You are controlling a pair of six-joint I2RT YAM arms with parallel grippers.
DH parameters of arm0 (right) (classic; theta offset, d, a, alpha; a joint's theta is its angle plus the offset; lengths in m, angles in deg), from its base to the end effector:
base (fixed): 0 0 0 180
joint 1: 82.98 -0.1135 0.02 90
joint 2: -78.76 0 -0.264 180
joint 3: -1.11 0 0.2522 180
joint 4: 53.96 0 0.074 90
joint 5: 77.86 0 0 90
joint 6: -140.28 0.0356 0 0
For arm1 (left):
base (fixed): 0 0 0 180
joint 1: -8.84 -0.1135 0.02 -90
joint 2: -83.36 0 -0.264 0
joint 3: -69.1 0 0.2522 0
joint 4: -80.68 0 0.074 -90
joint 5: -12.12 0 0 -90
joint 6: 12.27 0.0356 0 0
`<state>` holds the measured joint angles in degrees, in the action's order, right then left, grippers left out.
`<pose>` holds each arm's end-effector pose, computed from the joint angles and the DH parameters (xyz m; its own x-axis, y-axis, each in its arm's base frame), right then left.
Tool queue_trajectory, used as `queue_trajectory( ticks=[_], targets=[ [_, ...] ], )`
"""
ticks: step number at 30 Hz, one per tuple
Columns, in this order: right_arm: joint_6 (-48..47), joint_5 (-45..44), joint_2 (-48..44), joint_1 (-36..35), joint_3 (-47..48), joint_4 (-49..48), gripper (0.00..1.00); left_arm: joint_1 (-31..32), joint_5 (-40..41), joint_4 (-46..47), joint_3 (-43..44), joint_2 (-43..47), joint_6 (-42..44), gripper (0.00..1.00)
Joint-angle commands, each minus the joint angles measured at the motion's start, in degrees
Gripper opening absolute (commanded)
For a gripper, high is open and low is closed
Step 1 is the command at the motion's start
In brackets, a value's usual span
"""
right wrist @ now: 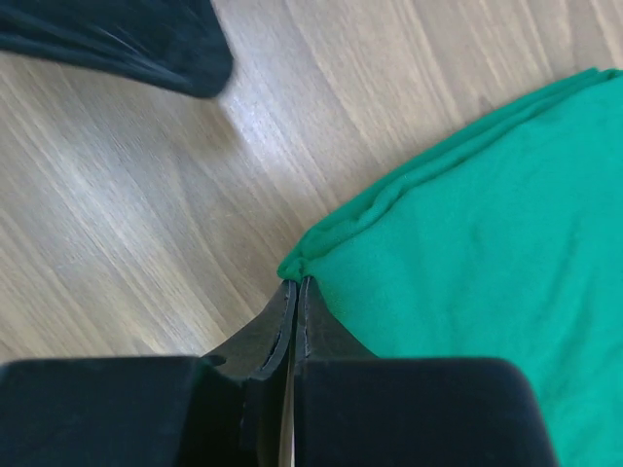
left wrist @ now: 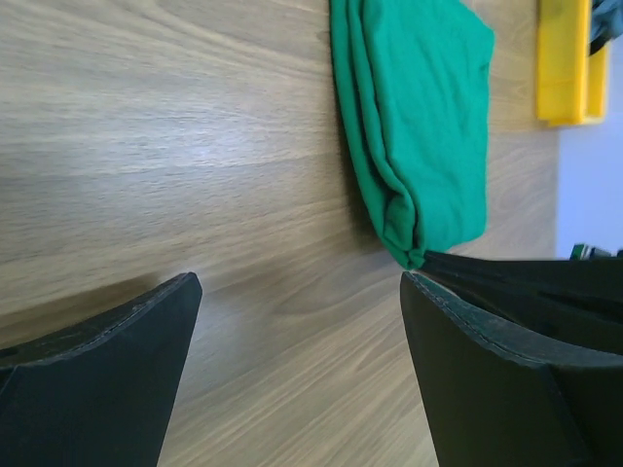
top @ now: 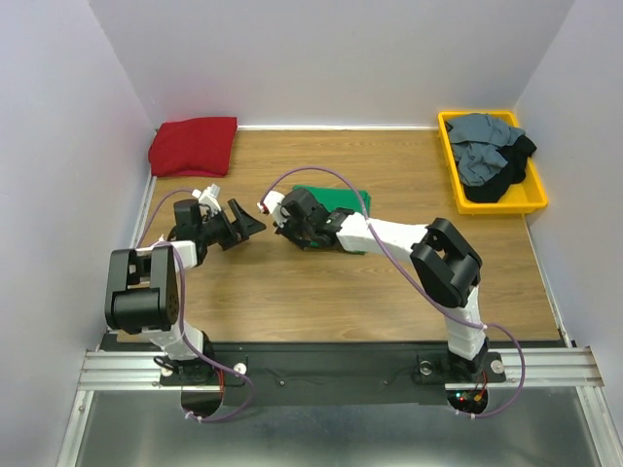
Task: Fold and stack the t-shirts
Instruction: Neatly place the folded tshirt to the corner
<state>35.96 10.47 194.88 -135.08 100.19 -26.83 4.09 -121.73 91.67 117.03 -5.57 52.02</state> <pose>0.2809 0.3592 0.2003 -0.2228 -0.6887 -0.6900 -0.8577 0.4749 -0.1971 0.2928 -0.0004 0.1621 -0.6825 -0.3706 -0.6299 0.2686 0.6743 -0.6878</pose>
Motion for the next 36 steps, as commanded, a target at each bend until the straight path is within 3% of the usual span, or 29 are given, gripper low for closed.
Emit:
queue_trajectory(
  ticks=[1, 8, 21, 28, 36],
  targets=[
    [1.3, 1.4, -3.4, 0.8, 1.2, -1.2, 0.01, 4.1, 2.4, 13.2, 0.0, -1.4, -11.1, 0.96],
    [2.4, 3.7, -2.7, 1.6, 2.3, -1.3, 0.0, 11.4, 9.8, 23.6, 0.7, -9.0, -26.7, 0.96],
    [5.3, 4.4, -1.0, 2.7, 6.3, -1.4, 0.01, 18.2, 17.6, 30.4, 6.9, -21.0, -35.1, 0.95],
    [6.2, 5.7, 0.3, 2.9, 8.0, -1.3, 0.01, 19.3, 19.9, 30.5, 12.3, -24.5, -34.8, 0.77],
    [6.4, 5.8, 0.3, 2.9, 7.6, -1.4, 0.01, 20.1, 22.4, 30.5, 15.8, -27.4, -34.2, 0.69]
  ],
)
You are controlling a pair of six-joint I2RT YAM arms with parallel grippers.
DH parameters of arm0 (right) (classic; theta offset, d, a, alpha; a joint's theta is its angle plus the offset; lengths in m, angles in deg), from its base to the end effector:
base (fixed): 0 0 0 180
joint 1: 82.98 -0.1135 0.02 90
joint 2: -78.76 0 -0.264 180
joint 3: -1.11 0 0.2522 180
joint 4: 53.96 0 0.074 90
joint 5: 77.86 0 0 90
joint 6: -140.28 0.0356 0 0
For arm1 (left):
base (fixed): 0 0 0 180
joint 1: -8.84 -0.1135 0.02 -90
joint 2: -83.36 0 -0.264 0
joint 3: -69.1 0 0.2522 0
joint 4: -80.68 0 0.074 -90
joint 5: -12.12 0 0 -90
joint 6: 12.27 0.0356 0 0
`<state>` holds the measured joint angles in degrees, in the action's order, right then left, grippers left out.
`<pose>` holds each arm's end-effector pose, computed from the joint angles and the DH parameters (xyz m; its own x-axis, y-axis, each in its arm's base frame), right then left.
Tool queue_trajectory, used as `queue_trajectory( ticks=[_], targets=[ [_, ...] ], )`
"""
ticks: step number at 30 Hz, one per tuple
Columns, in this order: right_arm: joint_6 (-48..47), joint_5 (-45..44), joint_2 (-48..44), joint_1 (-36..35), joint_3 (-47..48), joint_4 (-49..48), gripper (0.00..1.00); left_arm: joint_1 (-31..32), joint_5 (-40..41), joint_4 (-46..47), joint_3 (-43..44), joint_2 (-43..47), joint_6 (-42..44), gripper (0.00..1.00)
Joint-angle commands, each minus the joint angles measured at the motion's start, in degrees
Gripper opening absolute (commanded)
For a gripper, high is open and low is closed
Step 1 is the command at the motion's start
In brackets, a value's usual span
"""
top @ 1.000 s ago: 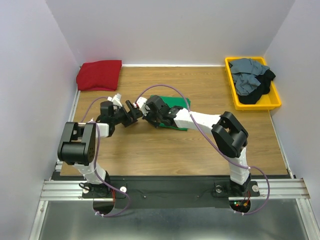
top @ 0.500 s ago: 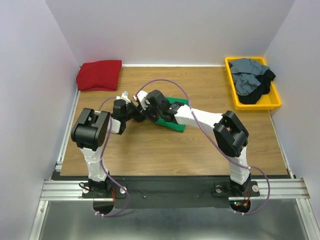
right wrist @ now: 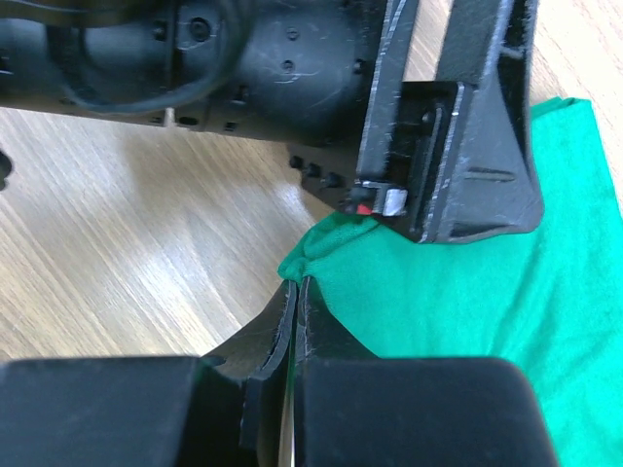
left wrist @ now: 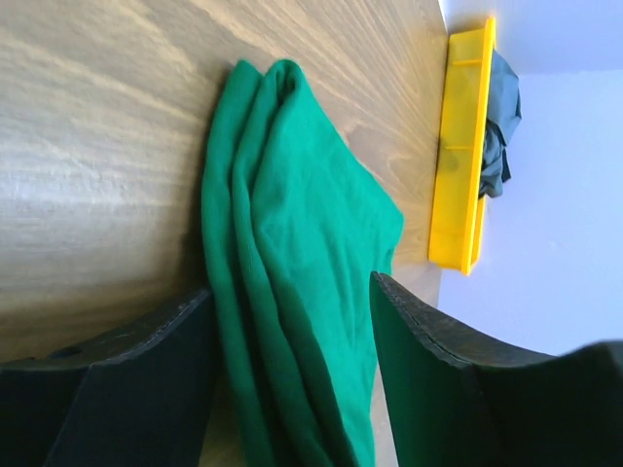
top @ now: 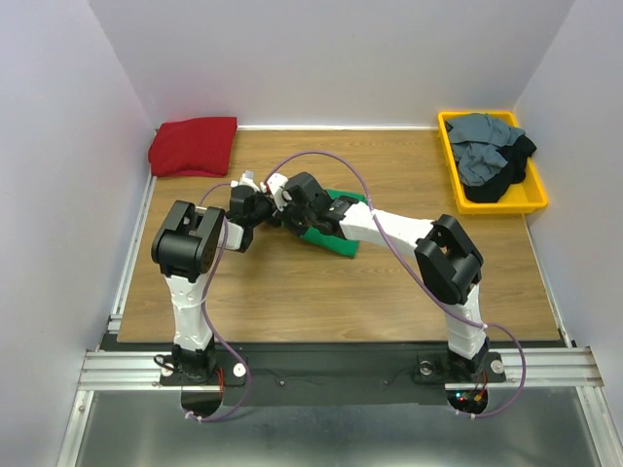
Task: Fold and stack the t-shirts
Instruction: Neatly place the folded tshirt to the corner
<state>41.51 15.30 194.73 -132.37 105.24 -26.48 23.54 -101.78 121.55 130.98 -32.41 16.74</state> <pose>0.3026 0.3559 0.2297 -0.2878 -0.5696 -0.7699 -0.8395 0.5370 -0.0834 0.3709 -0.1122 0.1235 -0.6425 -0.6581 -0.3927 0.1071 0.4303 -0.8963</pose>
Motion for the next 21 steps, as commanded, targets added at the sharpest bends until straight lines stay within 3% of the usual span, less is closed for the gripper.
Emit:
queue_trajectory(
  ticks=[1, 4, 12, 13, 14, 16, 17, 19, 20, 21],
  targets=[
    [0.9, 1.0, 0.5, 0.2, 2.4, -1.8, 0.01, 0.7, 3.0, 0.6, 2.0, -0.8, 1.1, 0.67],
    [0.9, 0.6, 0.8, 0.2, 2.3, -1.8, 0.01, 1.2, 2.5, 1.3, 2.2, -1.0, 0.2, 0.61],
    [0.5, -0.2, 1.2, 0.2, 2.2, -1.9, 0.01, 2.4, 2.1, 1.2, 1.5, 0.5, -1.4, 0.59],
    [0.4, 0.1, 1.2, 0.1, 2.2, -1.9, 0.0, 2.3, 1.8, 1.2, 1.7, 0.4, -0.9, 0.54],
    [0.6, 0.4, 1.2, 0.1, 2.4, -1.9, 0.01, 2.4, 1.5, 1.0, 2.2, 0.2, -0.7, 0.32],
    [0.8, 0.9, 0.8, 0.2, 2.4, -1.9, 0.04, 2.4, 1.1, -0.4, 3.9, 0.0, 1.1, 0.14],
    [0.7, 0.4, 0.1, 0.3, 1.9, -1.8, 0.21, 2.4, 1.0, -1.2, 4.5, 0.2, 2.2, 0.1],
    [0.6, -1.0, -1.5, 1.0, 0.4, -1.8, 0.41, 2.4, 1.7, -6.2, 6.3, 0.9, 8.3, 0.0],
    [1.0, -1.2, -3.8, 2.3, -1.1, -1.4, 0.59, 2.1, 2.9, -8.4, 8.4, 1.8, 10.3, 0.0],
    [1.3, -1.2, -4.8, 2.3, -1.4, -0.7, 0.67, 1.9, 2.9, -9.4, 9.1, 1.8, 12.8, 0.0]
  ],
)
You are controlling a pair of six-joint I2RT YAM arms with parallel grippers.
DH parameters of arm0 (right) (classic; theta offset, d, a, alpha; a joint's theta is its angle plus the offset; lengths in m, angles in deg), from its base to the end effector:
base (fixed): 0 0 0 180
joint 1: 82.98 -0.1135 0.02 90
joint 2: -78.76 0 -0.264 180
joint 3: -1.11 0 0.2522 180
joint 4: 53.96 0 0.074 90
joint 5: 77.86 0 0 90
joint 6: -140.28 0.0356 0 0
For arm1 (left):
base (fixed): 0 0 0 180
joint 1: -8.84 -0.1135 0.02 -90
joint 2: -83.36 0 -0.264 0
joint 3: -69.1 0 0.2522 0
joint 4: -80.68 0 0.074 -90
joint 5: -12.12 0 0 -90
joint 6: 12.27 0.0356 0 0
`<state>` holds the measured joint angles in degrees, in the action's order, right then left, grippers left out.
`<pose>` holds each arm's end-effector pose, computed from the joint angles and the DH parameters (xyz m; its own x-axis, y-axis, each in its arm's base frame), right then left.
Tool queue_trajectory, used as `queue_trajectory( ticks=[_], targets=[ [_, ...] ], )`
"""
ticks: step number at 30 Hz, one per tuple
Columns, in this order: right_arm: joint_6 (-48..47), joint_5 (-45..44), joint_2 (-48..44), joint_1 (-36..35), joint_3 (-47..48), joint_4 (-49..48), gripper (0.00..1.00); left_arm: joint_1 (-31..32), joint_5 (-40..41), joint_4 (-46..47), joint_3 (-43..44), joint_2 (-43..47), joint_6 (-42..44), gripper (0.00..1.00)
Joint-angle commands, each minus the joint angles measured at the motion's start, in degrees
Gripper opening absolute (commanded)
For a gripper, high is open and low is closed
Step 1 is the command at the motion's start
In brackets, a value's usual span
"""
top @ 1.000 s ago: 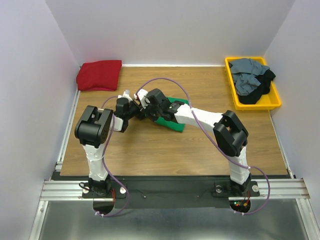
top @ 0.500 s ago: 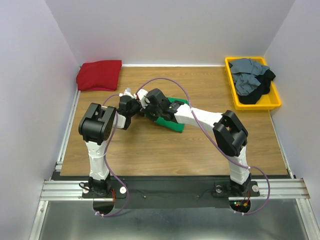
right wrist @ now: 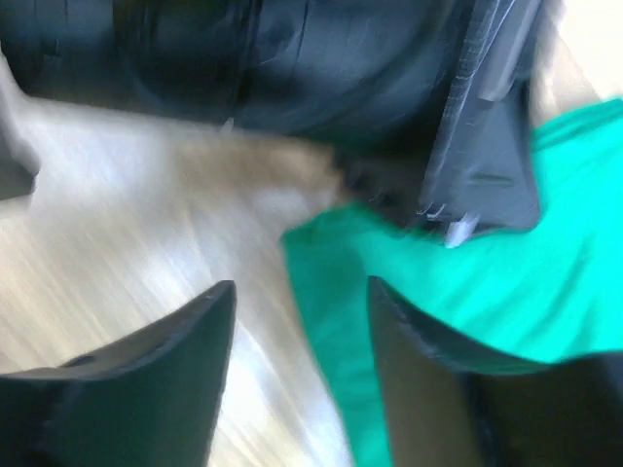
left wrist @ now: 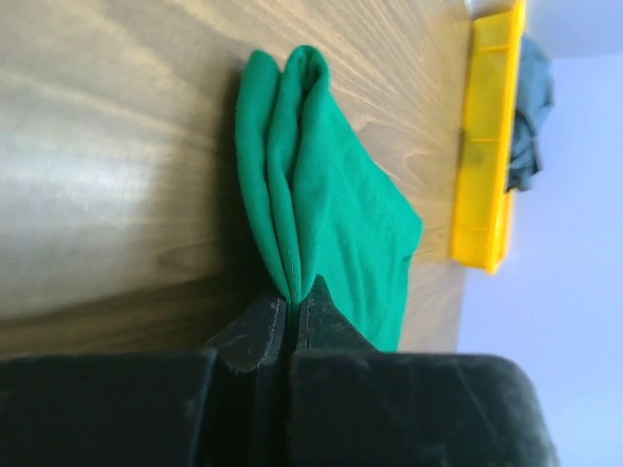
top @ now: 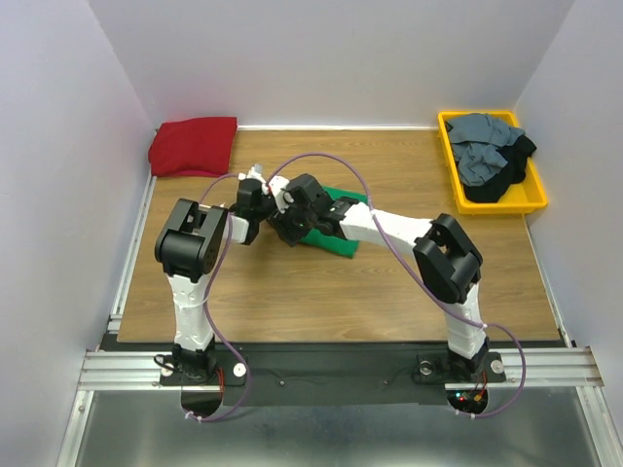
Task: Fold and stack the t-shirts
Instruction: Neatly place the folded tshirt to the corner
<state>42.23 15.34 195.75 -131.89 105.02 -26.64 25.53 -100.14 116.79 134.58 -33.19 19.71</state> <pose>0.3067 0.3547 0.2207 -0.3125 -0.5711 -0.7591 -0.8324 0.5496 -0.0708 0.3791 -0.1277 0.1259 -0.6538 -0.6235 -0.4287 0.1167 0.4767 -0.8713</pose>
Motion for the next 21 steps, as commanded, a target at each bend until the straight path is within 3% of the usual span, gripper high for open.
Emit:
queue_trajectory(
  ticks=[1, 3, 5, 10, 13, 21],
  targets=[
    [0.8, -0.8, -6.9, 3.8, -1.4, 0.3, 0.73, -0.1, 2.6, -8.3, 6.4, 3.2, 12.3, 0.0],
    [1.1, -1.2, -8.8, 6.0, -2.2, 2.7, 0.92, -0.1, 4.5, -13.9, 11.1, 3.4, 20.7, 0.0],
    [1.5, -0.8, -12.0, 9.7, -3.9, 4.3, 1.0, -0.2, 7.0, -18.5, 14.2, 3.4, 26.2, 0.0],
    [0.9, -1.7, -18.7, 16.9, -9.5, 5.3, 1.0, -0.2, 12.3, -25.9, 19.9, 3.0, 35.8, 0.0],
    [0.7, -1.8, -20.7, 20.0, -11.7, 5.6, 1.0, -0.5, 13.9, -30.9, 27.5, 0.9, 42.9, 0.0],
    [0.1, -1.5, -23.6, 21.7, -16.2, 5.5, 1.0, -5.4, 17.2, -42.4, 49.1, -4.3, 52.7, 0.0]
  ],
)
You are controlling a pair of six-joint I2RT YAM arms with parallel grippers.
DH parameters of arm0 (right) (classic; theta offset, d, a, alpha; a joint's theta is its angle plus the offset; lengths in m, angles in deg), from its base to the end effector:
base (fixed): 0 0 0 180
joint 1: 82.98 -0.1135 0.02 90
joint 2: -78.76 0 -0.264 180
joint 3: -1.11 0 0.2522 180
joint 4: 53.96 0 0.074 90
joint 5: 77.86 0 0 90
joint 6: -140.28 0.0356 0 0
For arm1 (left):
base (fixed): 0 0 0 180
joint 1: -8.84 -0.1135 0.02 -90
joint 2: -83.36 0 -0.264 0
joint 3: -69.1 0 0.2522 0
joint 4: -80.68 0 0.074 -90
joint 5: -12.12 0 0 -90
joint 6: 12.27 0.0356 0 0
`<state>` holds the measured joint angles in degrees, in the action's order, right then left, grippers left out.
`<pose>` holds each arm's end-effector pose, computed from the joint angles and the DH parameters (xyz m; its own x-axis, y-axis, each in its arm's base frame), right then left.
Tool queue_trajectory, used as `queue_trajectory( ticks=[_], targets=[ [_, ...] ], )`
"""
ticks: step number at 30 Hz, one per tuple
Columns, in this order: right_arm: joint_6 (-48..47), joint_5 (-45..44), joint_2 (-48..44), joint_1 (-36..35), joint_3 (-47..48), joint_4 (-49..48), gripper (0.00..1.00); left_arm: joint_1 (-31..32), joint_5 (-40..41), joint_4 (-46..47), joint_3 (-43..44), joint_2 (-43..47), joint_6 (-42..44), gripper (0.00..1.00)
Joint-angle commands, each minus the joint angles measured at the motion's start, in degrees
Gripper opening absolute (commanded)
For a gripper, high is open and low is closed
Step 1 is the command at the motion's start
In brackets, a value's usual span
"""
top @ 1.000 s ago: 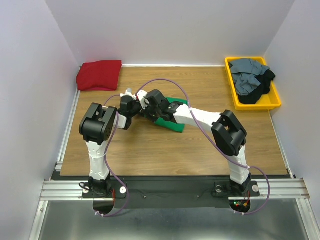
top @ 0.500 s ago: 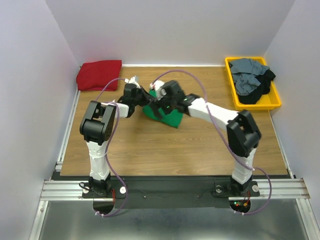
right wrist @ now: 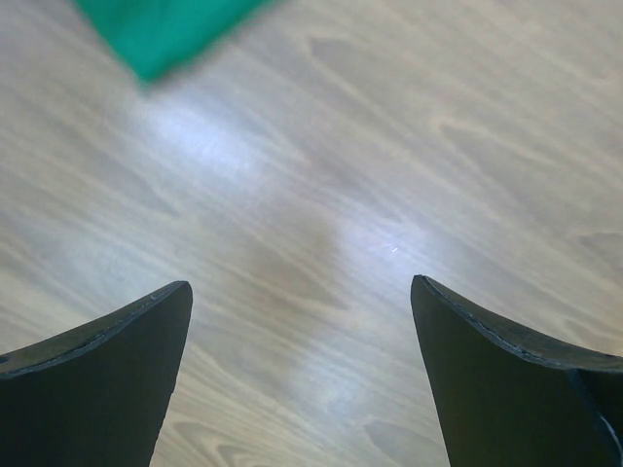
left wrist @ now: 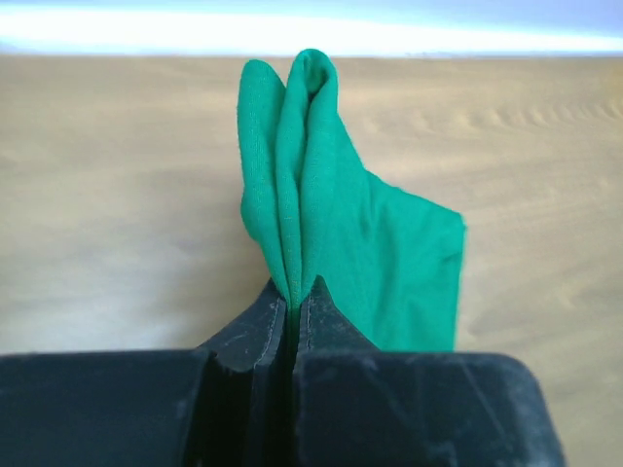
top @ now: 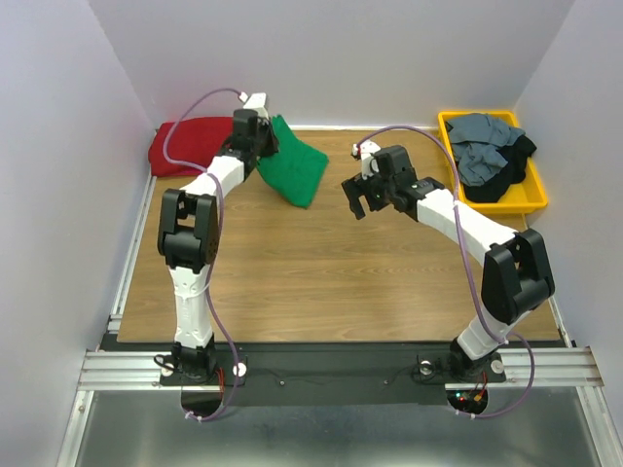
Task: Fold and stack the t-shirts
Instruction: Neatly place the folded tshirt to the corner
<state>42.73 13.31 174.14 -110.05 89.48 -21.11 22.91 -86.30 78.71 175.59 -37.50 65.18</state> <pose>0.3373 0.1732 0.2753 -0.5041 -0.4052 -0.7627 -0.5399 0.8372 -0.0879 0.4881 -0.1277 0.2468 -0.3482 -0.1343 -0.9277 0.3085 0.9181 -0.2487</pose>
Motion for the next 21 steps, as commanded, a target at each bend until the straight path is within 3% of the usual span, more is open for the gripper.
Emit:
queue_trajectory(
  ticks=[1, 14, 21],
  targets=[
    [-0.4, 0.6, -2.1, -0.2, -0.9, 0.1, 1.0, -3.9, 3.2, -5.1, 9.9, -1.1, 7.8, 0.0],
    [-0.5, 1.7, -2.0, 0.0, -1.1, 0.2, 1.0, -9.3, 4.7, -10.8, 26.2, -6.4, 21.9, 0.0],
    [-0.4, 1.8, -2.0, 0.1, -1.7, 0.3, 1.0, -11.4, 4.1, -13.0, 32.2, -7.8, 23.0, 0.0]
  ],
)
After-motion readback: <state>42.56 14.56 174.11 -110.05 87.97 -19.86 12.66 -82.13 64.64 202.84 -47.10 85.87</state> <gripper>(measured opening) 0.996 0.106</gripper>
